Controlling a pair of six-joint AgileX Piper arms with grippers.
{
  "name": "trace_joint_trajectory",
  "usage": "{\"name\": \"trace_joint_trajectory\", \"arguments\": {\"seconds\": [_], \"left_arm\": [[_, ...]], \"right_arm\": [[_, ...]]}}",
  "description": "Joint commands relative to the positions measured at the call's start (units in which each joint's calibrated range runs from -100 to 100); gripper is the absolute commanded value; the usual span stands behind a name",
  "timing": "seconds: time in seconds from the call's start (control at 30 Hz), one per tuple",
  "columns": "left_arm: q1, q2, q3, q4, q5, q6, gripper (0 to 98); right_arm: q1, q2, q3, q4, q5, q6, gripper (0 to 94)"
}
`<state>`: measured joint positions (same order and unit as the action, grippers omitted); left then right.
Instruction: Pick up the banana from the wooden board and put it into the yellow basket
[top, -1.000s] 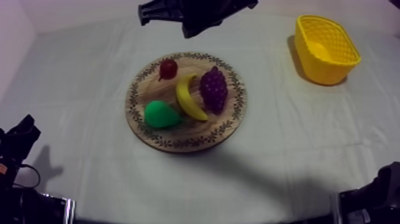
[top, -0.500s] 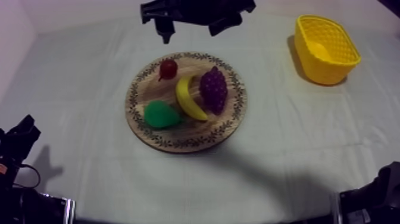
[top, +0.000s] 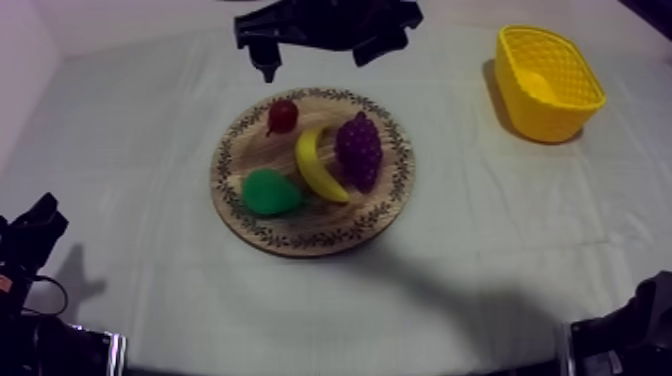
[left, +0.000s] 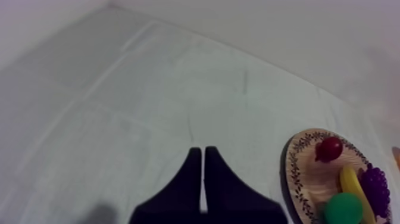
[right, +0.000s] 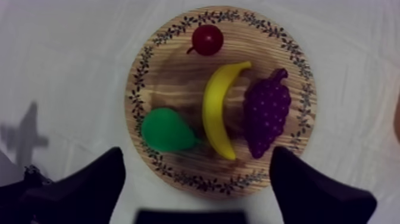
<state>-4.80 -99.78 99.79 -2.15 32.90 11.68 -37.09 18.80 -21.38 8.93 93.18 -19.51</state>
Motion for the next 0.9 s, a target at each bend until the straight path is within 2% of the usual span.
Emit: {"name": "trace_joint_trajectory", "arguments": {"seconds": [0.0, 0.37, 0.87], "left_arm": [[-0.01, -0.05, -0.01, -0.03, 0.00, 0.02, 0.1], [-0.01, -0.05, -0.01, -0.03, 0.00, 0.02, 0.1], [-0.01, -0.05, -0.01, -0.03, 0.00, 0.01, 0.1]], "right_arm": [[0.04, 0.81, 0.60, -0.06, -0.80, 0.10, 70.5], [0.90, 9.54, 5.18, -1.19, -6.93, 0.19, 63.6], [2.36, 23.11, 1.62, -2.55, -11.87, 1.58, 57.2]]}}
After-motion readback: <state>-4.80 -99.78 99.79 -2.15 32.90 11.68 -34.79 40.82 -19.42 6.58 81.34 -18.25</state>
